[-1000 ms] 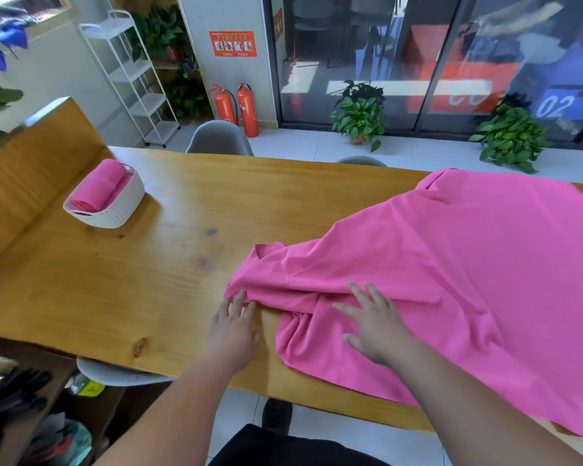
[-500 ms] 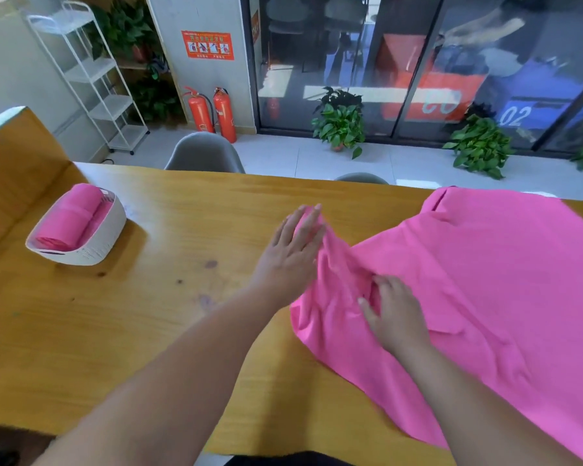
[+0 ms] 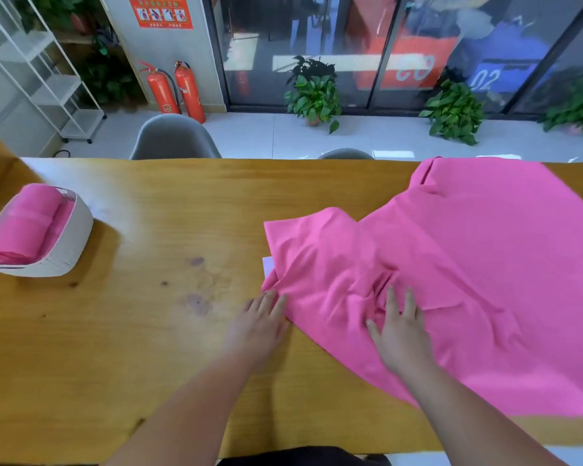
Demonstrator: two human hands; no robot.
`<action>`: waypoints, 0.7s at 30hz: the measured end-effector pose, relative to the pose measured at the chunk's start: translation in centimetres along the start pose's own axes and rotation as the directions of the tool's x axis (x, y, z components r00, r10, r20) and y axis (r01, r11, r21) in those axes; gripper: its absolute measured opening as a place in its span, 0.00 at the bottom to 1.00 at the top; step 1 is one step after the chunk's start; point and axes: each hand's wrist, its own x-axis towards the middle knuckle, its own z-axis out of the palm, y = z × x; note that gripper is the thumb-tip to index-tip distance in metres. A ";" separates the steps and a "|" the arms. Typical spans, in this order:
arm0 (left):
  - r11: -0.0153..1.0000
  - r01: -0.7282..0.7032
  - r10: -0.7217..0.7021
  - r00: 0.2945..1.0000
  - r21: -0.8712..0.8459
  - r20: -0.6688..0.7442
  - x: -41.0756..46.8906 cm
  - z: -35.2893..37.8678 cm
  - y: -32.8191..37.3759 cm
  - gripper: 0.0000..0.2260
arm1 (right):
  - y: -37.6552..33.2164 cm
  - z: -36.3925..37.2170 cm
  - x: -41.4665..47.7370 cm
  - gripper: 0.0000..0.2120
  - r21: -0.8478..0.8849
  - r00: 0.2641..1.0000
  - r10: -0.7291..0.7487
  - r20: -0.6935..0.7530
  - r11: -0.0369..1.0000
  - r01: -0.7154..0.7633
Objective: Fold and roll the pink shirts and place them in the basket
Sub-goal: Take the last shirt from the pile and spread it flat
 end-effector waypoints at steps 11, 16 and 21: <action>0.999 0.043 -0.042 0.992 0.002 -0.121 -5.1 0.9 -5.3 0.14 | -4.1 1.1 -2.3 0.49 -0.218 0.932 -0.334 -0.143 0.929 0.299; 0.971 0.230 -0.221 0.967 0.060 -0.130 -9.1 0.7 -5.8 0.18 | -5.5 3.3 -3.1 0.33 -0.268 0.779 -0.627 -0.015 0.753 0.601; 0.922 0.375 -0.360 0.921 0.093 -0.151 -11.6 -0.8 -5.1 0.11 | -5.6 4.9 -4.7 0.29 -0.237 0.804 -0.587 0.091 0.772 0.590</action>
